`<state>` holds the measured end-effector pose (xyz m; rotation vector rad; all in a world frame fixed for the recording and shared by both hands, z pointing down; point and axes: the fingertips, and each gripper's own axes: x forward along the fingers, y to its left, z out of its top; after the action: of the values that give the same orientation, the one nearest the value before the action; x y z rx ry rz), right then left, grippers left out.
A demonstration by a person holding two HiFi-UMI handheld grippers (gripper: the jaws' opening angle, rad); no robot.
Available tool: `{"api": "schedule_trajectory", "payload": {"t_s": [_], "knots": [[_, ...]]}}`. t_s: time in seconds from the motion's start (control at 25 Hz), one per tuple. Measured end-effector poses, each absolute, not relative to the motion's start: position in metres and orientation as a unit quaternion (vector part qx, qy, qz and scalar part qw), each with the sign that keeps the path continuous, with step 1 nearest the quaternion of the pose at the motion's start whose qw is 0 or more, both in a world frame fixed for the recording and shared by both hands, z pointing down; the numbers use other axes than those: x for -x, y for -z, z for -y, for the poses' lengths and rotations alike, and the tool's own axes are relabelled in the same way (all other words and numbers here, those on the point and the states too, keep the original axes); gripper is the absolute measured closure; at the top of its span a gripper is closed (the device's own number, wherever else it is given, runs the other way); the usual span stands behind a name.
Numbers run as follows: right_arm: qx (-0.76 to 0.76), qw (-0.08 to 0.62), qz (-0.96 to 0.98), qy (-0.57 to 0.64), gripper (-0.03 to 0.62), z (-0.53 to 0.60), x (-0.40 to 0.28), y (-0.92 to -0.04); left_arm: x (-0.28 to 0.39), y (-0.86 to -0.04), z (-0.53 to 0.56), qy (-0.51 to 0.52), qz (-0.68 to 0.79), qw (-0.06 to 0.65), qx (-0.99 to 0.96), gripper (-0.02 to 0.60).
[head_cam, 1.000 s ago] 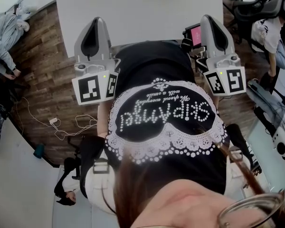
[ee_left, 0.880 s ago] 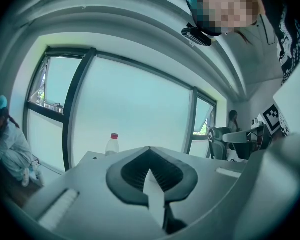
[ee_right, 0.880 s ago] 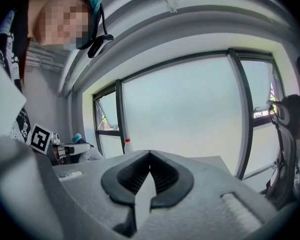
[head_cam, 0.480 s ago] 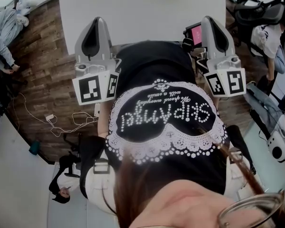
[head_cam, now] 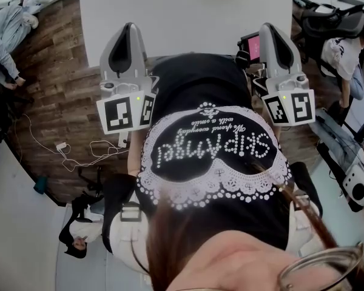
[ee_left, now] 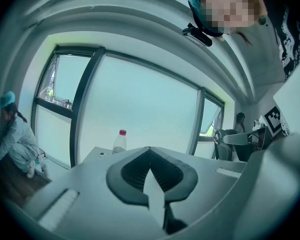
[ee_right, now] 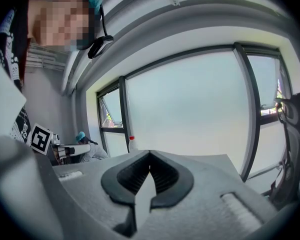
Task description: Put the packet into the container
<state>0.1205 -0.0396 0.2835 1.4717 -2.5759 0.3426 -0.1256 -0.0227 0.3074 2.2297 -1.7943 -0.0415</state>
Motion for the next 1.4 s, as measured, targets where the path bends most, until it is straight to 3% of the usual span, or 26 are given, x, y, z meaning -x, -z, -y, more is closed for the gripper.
{"api": "schedule_trajectory", "payload": {"t_s": [1.4], "knots": [[-0.490,0.072,0.861,-0.114,0.591,0.030,-0.114,-0.284,0.123,-0.305,0.017,0.016,0.612,0.136,-0.779,0.580]]}}
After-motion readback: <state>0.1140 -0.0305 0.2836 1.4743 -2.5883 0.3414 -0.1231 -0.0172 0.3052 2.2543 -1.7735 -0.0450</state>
